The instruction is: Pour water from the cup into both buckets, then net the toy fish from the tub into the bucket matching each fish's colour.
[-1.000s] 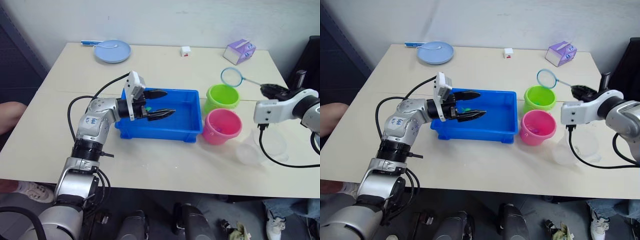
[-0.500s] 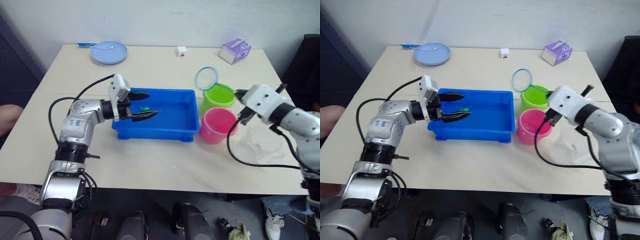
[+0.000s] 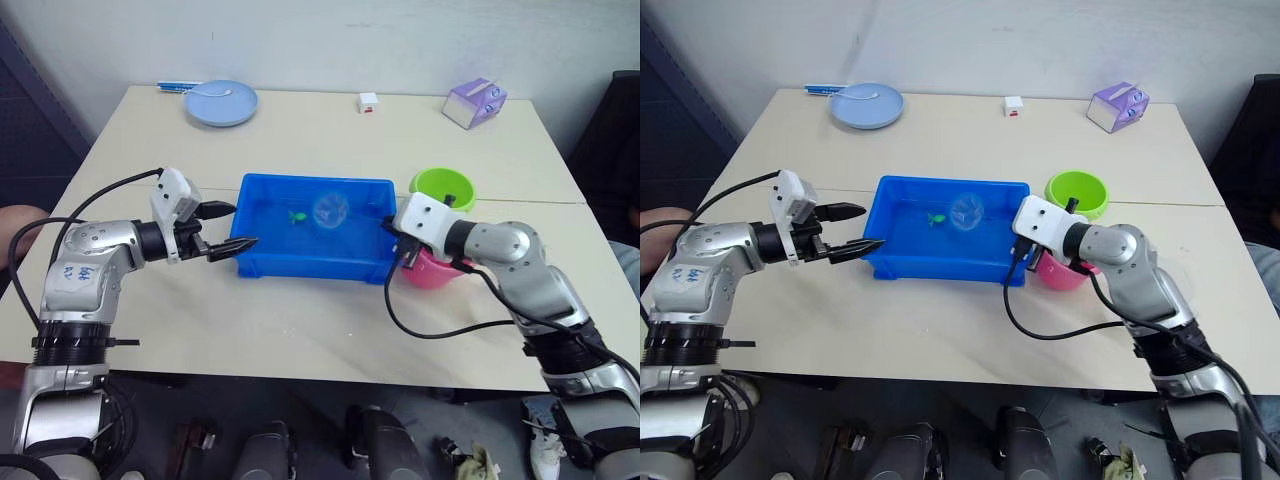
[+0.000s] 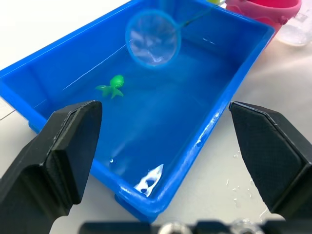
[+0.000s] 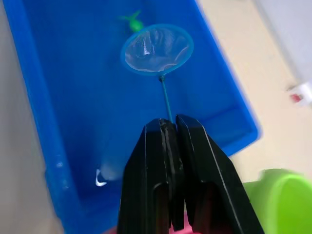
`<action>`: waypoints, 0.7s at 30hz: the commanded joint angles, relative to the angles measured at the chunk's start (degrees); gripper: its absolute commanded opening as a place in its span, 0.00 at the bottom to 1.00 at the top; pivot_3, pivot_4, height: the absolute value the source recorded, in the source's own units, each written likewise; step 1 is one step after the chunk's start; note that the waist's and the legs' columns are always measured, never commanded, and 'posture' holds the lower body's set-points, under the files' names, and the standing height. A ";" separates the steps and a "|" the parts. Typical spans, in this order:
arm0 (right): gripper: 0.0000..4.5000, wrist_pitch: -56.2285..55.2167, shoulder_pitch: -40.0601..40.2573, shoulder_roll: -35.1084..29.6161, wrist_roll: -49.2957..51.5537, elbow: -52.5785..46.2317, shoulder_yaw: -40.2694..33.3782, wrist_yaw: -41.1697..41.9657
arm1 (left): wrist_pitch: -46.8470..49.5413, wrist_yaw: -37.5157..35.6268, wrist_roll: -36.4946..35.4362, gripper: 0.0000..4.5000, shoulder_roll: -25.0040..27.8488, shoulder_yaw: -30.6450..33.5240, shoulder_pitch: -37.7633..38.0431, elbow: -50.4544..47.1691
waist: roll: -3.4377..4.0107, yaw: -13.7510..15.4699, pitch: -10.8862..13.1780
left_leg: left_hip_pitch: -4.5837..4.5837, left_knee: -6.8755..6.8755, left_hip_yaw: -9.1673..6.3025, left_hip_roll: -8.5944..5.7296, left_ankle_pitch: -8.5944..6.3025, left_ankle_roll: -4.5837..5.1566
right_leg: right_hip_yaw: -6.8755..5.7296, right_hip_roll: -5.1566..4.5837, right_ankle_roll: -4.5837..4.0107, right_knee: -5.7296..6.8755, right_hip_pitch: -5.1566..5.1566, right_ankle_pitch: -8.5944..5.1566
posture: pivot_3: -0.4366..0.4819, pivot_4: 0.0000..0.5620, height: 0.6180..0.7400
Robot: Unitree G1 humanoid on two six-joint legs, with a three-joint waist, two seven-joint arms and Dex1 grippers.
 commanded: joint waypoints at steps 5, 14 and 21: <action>0.17 8.77 -3.96 2.82 4.57 1.94 -0.20 4.49 | 1.73 2.41 -1.93 1.00 1.43 3.33 1.48 -5.69 | 0.00 -0.01 0.00 | 0.00 0.01 0.01 -0.03 0.00 0.00 | 0.02 -0.04 0.00 0.03 -0.01 0.00 | 0.48 0.27 1.00; 0.17 9.61 -8.32 4.60 3.97 9.16 1.19 5.47 | 3.14 4.61 -2.89 1.00 1.96 5.06 3.32 -8.88 | 0.00 -0.22 0.00 | 0.00 -0.02 0.01 -0.03 0.00 0.00 | 0.01 -0.04 0.00 0.03 -0.02 0.00 | 0.48 0.27 1.00; 0.17 10.42 -9.66 4.84 3.55 12.97 0.22 5.14 | 2.94 5.49 -2.86 1.00 1.50 4.73 3.53 -9.26 | 0.00 -0.42 0.00 | 0.00 -0.02 0.01 -0.03 0.00 -0.01 | 0.02 -0.05 0.00 0.03 -0.02 0.00 | 0.48 0.27 1.00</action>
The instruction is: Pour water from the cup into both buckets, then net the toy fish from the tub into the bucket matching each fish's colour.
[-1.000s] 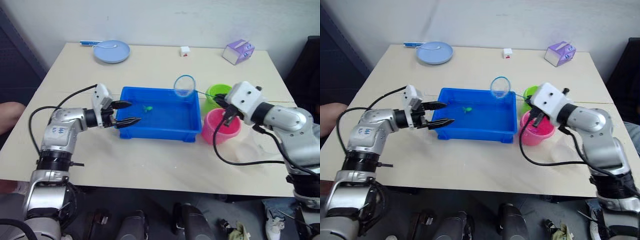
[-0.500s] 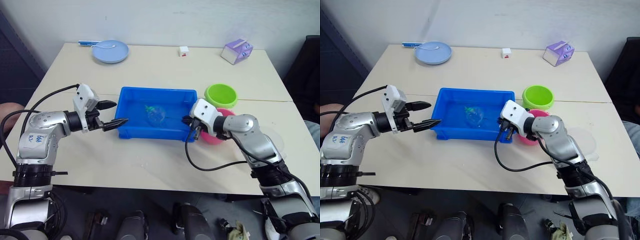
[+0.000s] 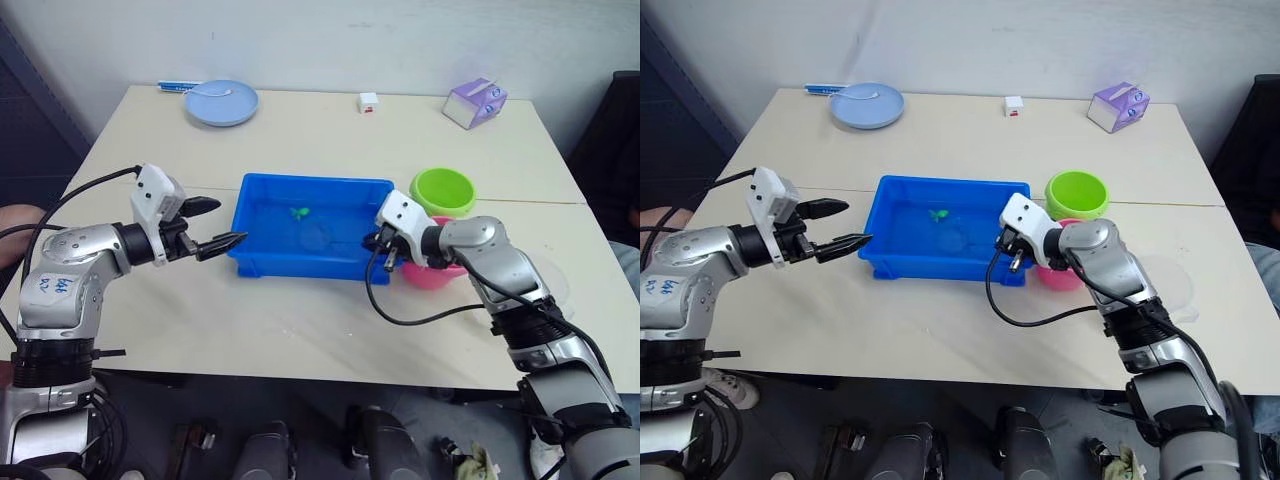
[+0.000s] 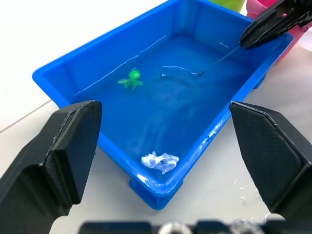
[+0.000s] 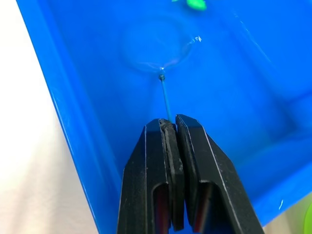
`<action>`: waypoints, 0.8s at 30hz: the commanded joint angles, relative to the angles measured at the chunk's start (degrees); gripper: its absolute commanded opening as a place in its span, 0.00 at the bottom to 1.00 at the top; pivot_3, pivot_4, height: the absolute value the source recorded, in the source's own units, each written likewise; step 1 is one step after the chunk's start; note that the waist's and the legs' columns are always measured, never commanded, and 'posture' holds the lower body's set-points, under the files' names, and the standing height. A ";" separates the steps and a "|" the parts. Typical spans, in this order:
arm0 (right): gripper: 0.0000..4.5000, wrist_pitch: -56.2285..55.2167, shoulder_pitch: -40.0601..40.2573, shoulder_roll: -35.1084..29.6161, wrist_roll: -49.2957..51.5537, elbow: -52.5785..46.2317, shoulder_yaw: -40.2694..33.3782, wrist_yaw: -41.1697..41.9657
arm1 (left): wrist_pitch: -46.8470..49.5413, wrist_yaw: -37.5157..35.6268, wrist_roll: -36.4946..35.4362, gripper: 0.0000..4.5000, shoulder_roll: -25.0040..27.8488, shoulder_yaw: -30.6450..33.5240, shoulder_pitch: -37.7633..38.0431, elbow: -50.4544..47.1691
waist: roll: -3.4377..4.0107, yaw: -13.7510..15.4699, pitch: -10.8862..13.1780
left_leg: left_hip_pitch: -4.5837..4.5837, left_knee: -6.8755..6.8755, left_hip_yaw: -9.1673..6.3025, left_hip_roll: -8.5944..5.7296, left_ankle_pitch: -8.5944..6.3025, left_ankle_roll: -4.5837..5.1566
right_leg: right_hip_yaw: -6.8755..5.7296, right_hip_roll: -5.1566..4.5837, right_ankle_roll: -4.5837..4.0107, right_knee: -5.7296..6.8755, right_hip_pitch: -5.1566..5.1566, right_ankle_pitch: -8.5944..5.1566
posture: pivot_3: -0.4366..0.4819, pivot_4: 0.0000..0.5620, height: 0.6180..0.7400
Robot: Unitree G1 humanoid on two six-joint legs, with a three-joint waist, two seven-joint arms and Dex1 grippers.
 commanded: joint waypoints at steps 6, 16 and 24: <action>0.17 -2.15 -5.22 3.44 -0.70 7.52 -1.30 -3.28 | -1.02 0.97 -0.59 1.00 -0.35 0.33 -0.44 -1.34 | 0.00 -0.87 0.00 | 0.00 -0.01 0.00 0.01 0.00 0.00 | -0.01 0.00 0.00 0.00 0.00 0.00 | 0.48 0.27 1.00; 0.17 -5.31 -10.51 11.05 -0.86 16.72 -1.89 -6.72 | -1.88 1.59 -0.40 1.00 -0.63 1.00 -0.99 0.05 | 0.00 -1.14 0.00 | 0.00 -0.06 0.00 0.01 0.01 -0.03 | 0.00 0.00 -0.01 0.06 -0.07 -0.01 | 0.48 0.27 1.00; 0.17 -4.33 -8.67 10.14 0.32 9.95 -3.25 -6.16 | -2.23 1.41 -1.10 1.00 -0.28 2.14 -1.44 1.91 | 0.01 -1.10 0.00 | -0.02 -0.06 -0.01 0.00 0.01 -0.03 | 0.00 -0.03 -0.01 0.07 -0.07 -0.01 | 0.48 0.27 1.00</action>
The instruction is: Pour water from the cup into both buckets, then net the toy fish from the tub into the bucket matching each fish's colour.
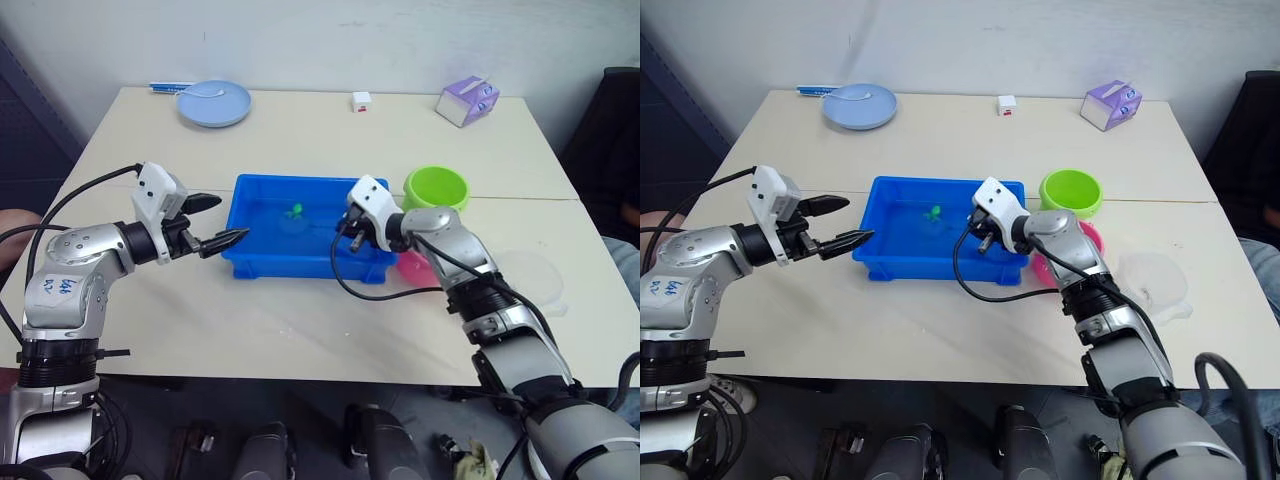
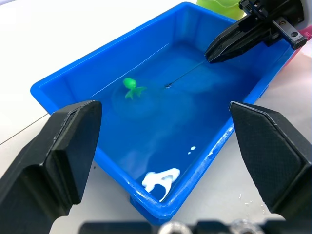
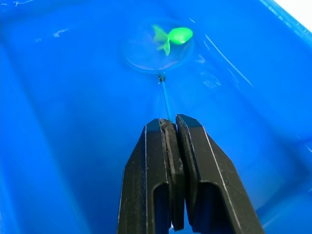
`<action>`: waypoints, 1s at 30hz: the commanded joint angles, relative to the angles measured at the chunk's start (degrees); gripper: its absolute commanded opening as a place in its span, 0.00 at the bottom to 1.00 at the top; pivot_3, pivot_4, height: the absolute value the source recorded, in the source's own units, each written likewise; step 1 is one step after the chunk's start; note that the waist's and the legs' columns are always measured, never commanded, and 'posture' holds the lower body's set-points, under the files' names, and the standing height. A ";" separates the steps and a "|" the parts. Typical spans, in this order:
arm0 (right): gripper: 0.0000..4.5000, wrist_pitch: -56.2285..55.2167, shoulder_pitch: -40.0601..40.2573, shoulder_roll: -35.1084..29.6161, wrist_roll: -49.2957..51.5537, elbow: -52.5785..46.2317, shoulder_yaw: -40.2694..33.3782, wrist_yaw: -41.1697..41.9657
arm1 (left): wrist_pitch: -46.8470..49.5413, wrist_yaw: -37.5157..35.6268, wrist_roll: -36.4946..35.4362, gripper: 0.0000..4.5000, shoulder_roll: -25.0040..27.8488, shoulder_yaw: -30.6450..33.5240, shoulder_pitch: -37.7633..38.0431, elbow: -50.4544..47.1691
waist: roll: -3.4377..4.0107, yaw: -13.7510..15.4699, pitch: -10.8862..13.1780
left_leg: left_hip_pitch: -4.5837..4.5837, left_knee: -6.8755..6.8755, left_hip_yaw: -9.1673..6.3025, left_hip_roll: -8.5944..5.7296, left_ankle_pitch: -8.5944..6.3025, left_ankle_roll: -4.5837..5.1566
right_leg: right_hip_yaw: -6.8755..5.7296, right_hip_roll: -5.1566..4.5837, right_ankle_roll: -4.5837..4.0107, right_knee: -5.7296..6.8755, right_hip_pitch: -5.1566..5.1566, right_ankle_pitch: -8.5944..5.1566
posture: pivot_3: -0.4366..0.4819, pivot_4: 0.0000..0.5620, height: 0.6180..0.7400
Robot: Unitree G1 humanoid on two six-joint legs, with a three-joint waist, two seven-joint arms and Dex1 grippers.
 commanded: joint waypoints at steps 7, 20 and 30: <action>0.17 9.35 8.14 -7.33 4.56 -26.65 -5.97 1.56 | -2.38 -3.02 -1.13 1.00 -1.60 -1.29 -5.73 5.76 | -0.01 0.15 0.00 | -0.08 0.03 -0.07 -0.02 0.00 0.00 | -0.03 -0.01 0.00 0.01 -0.03 0.00 | 0.48 0.27 1.00; 0.17 25.92 21.90 -15.72 9.50 -51.41 -15.22 -4.58 | -13.75 -10.14 3.65 1.00 -14.76 -11.19 -20.46 26.83 | -0.06 1.45 -0.02 | -0.11 0.06 0.10 -0.09 0.00 0.00 | -0.07 0.14 0.00 -0.01 -0.06 0.00 | 0.48 0.27 1.00; 0.17 30.85 24.37 -22.47 11.51 -59.83 -28.19 -9.26 | -19.39 -14.09 4.82 1.00 -21.33 -12.52 -27.39 35.74 | -0.06 2.06 -0.02 | -0.07 0.00 0.28 -0.14 -0.01 0.04 | -0.12 0.14 0.00 0.01 -0.15 0.00 | 0.48 0.27 1.00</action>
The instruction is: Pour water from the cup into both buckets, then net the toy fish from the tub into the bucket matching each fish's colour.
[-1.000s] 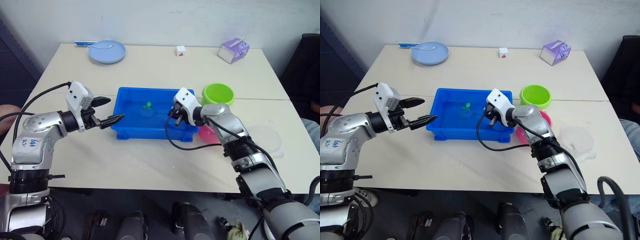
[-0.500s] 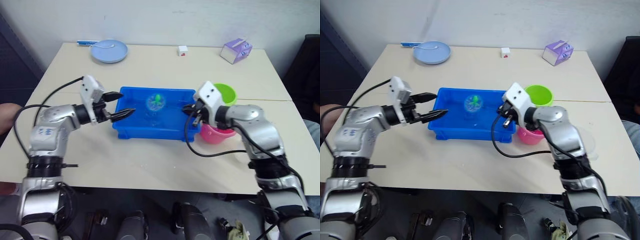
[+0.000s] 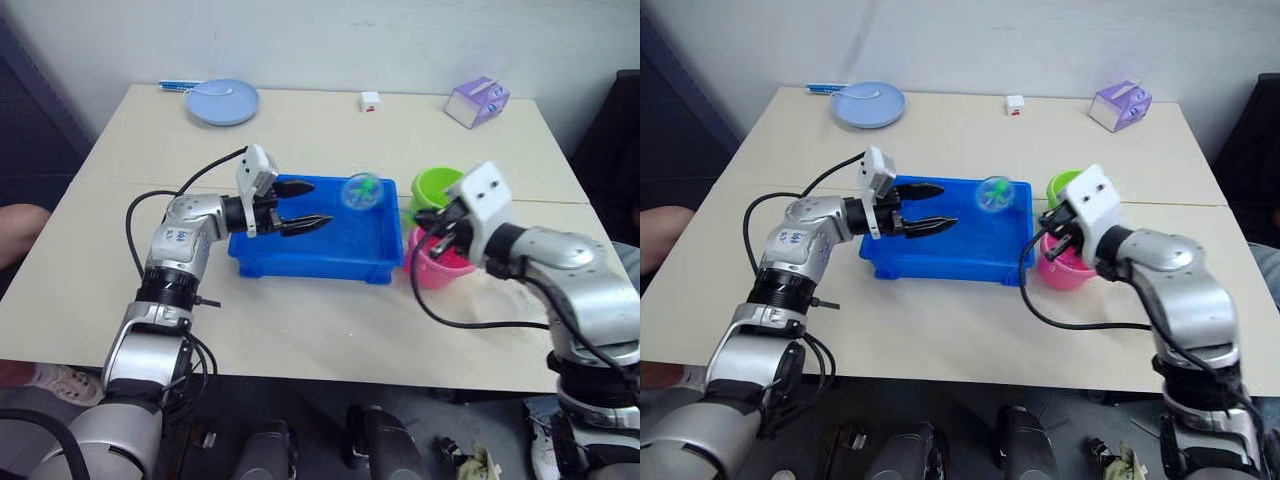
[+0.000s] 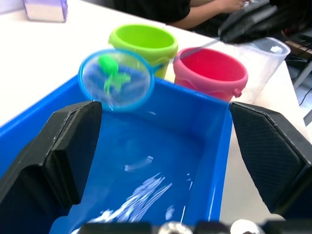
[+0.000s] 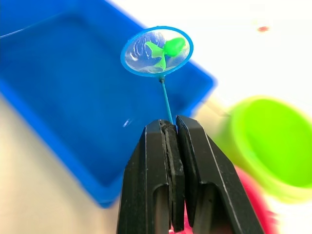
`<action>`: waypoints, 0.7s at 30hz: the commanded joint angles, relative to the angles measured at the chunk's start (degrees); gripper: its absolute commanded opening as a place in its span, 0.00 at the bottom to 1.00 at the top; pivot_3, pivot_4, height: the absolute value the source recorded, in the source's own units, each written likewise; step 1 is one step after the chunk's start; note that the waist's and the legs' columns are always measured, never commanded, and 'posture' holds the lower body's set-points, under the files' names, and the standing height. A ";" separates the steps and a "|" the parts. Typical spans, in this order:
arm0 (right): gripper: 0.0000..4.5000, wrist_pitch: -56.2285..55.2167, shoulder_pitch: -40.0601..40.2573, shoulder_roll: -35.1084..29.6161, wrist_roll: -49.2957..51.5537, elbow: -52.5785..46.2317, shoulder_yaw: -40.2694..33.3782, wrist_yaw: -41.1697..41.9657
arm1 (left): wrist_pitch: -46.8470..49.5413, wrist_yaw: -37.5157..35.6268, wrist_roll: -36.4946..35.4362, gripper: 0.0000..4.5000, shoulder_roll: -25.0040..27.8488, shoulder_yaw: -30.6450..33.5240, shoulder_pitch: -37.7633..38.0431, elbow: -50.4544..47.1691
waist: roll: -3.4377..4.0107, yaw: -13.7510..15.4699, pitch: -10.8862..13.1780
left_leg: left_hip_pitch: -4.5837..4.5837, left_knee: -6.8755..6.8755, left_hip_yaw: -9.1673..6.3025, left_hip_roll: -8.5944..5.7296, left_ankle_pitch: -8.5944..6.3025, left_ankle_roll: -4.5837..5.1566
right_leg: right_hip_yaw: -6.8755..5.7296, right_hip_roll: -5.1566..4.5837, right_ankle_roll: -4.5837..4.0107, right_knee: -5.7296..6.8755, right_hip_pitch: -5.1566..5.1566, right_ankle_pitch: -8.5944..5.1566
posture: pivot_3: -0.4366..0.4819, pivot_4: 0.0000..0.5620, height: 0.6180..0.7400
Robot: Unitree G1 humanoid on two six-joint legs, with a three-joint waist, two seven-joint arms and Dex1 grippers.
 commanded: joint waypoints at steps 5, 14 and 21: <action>0.17 -4.95 3.79 -12.00 -2.15 -2.60 -9.14 -0.12 | -1.51 -1.69 -0.44 1.00 -4.84 -0.55 -2.03 -2.34 | -0.01 0.66 0.01 | -0.05 0.01 -0.03 -0.02 0.00 0.04 | 0.03 0.01 0.00 -0.03 0.00 0.00 | 0.48 0.27 1.00; 0.17 -38.81 11.18 -28.45 -21.63 9.86 0.62 -2.52 | 0.50 -1.18 -0.76 1.00 -7.56 -0.74 -1.79 -6.70 | -0.03 0.28 0.02 | 0.19 -0.11 0.33 0.07 0.00 0.03 | 0.16 0.00 0.01 0.02 0.00 0.00 | 0.48 0.27 1.00; 0.17 -61.22 11.73 -35.97 -40.53 19.94 8.87 -10.00 | 0.99 -0.74 -0.58 1.00 -6.38 -0.12 -1.17 -7.70 | -0.02 -0.02 0.02 | 0.21 -0.11 0.39 0.15 0.00 0.02 | 0.28 -0.01 0.01 0.00 0.00 0.00 | 0.48 0.27 1.00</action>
